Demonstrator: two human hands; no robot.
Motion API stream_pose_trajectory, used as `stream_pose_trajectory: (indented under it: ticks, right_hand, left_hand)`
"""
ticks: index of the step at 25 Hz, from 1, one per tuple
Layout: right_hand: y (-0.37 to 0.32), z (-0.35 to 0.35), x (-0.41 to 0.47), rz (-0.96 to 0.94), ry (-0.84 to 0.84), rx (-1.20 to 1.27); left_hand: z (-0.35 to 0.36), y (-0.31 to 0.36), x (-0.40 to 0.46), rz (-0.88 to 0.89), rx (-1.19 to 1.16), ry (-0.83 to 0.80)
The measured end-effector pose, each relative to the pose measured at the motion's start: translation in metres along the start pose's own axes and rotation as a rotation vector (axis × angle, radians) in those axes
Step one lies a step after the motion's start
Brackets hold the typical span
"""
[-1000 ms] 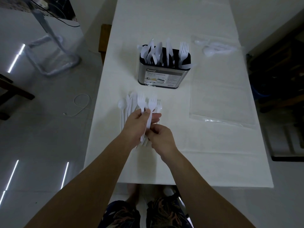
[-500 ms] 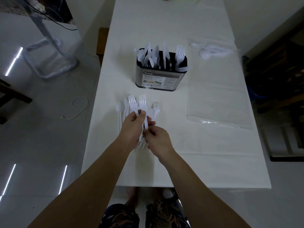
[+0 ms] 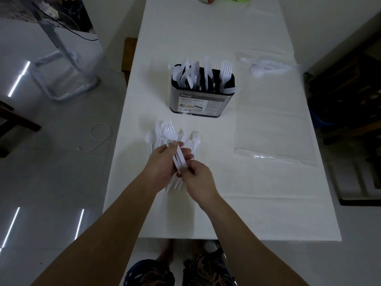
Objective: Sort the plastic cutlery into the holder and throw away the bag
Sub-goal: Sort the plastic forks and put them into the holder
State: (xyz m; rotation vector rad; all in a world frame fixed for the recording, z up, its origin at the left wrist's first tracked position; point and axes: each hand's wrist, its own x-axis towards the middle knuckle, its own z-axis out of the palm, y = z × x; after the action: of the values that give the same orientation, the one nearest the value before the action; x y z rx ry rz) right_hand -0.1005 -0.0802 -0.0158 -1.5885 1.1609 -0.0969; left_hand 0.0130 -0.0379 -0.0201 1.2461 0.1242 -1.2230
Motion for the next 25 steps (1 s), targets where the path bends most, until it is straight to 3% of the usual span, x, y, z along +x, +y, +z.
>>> stream_pose_trajectory:
  ticks: [5,9,12,25]
  right_hand:
    - [0.004,0.007,0.005,0.043,-0.015,0.051]
    - [0.02,0.001,0.024,0.132,0.269,-0.359]
    - [0.023,0.004,0.037,0.209,0.263,-0.477]
    - [0.02,-0.002,0.039,0.248,0.258,-0.367]
  left_hand:
    - [-0.012,-0.002,0.004,0.048,0.065,0.044]
    - [-0.026,0.006,0.003,0.071,0.031,0.074]
    - [-0.031,0.005,0.0,0.067,0.094,0.109]
    - [-0.041,-0.004,-0.007,0.0,0.038,0.094]
